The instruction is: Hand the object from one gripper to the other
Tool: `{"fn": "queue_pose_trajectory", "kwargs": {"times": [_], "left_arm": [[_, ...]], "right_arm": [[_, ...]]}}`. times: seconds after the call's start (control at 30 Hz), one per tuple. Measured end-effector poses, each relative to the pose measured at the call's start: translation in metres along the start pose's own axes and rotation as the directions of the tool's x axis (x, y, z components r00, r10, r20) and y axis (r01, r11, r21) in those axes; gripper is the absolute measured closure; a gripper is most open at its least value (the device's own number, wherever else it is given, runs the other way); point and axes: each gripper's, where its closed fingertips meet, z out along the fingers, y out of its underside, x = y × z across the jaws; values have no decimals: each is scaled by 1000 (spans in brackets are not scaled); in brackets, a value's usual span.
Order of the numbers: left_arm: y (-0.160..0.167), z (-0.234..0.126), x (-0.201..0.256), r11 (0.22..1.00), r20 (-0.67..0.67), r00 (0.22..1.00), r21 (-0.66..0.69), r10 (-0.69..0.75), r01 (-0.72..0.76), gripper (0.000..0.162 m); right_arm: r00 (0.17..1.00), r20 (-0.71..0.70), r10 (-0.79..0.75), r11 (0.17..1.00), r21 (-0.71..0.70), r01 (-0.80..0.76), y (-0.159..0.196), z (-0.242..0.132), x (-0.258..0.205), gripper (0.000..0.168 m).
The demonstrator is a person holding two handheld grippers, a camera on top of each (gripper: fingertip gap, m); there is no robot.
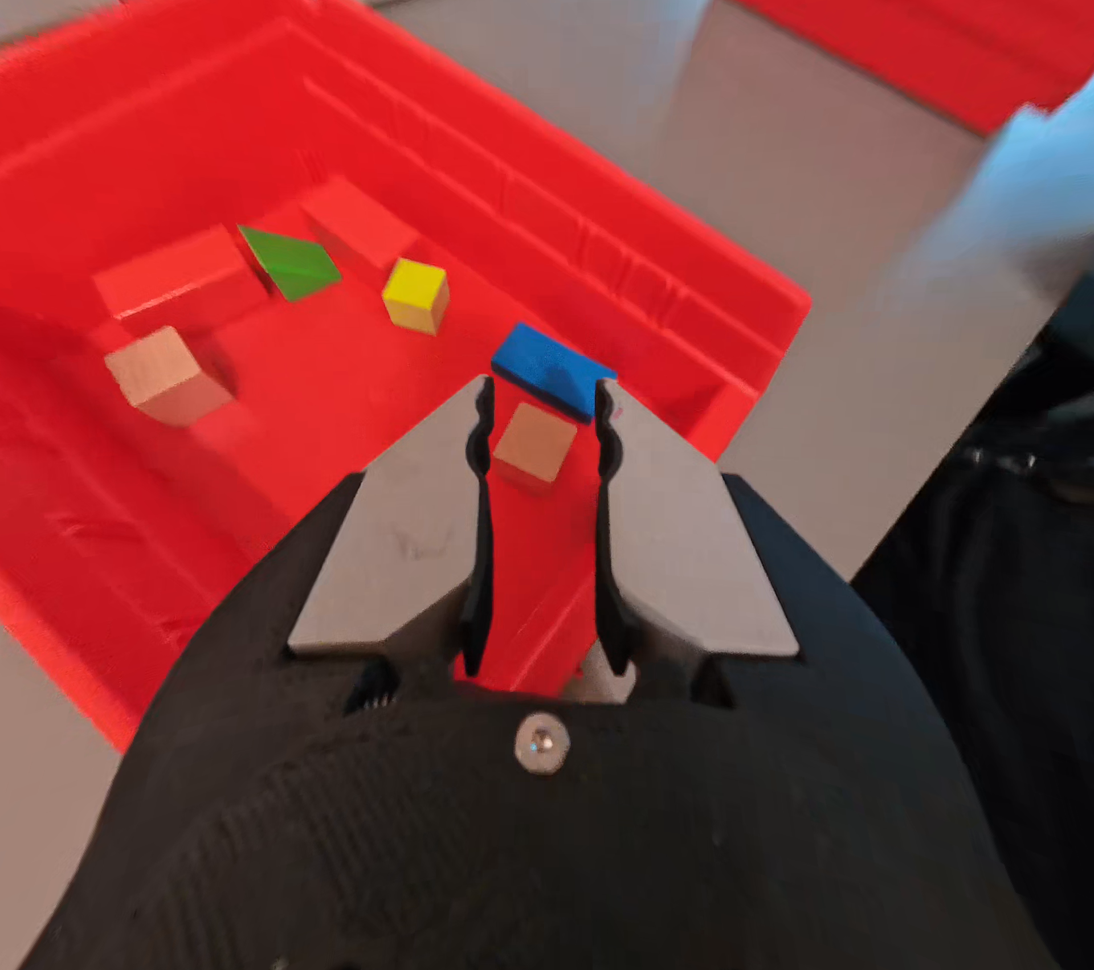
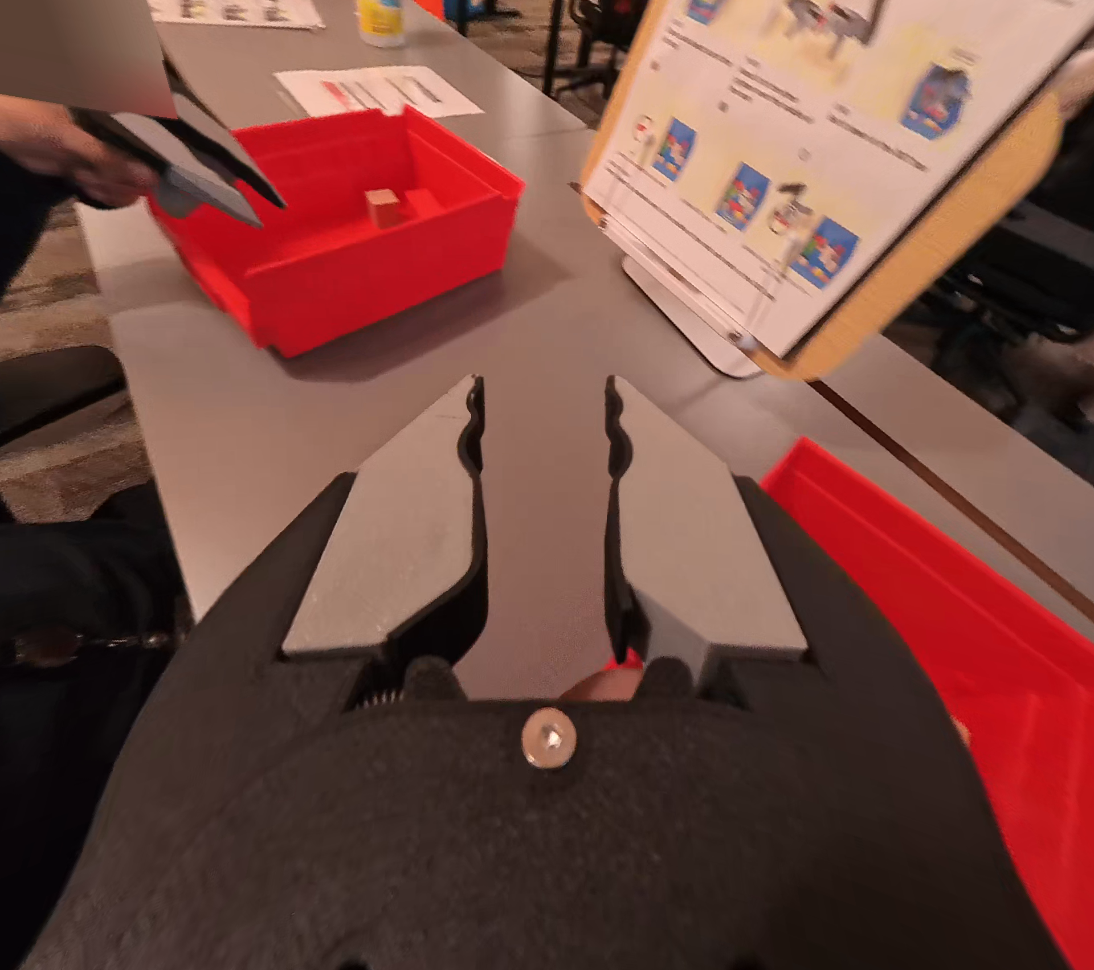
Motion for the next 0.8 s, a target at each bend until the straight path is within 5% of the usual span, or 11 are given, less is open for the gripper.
{"fn": "queue_pose_trajectory", "kwargs": {"times": [0.13, 0.3, 0.47, 0.57, 0.63, 0.8], "left_arm": [[19, 8, -9, 955, 49, 989, -270, 141, -123, 128], [22, 13, -6, 797, -22, 929, -508, 369, -328, 122], [52, 27, -6, 632, -223, 897, -645, 381, -429, 113], [72, 39, -19, 566, -234, 897, -708, 376, -422, 117], [72, 48, -12, 611, -256, 915, -684, 311, -399, 130], [39, 49, -31, 745, -77, 926, -571, 370, -345, 130]], "right_arm": [[994, 104, -40, 999, 23, 38, -17, 14, -35, 129], [987, 153, -58, 998, 25, 55, -16, 23, -56, 128], [978, 206, -23, 1000, 21, 19, -5, 27, -68, 128], [980, 198, -31, 999, -13, 34, 9, 28, -68, 128], [981, 194, -26, 999, -15, 30, 14, 26, -67, 128], [970, 240, 27, 999, 16, -32, 13, 21, -69, 128]]}}
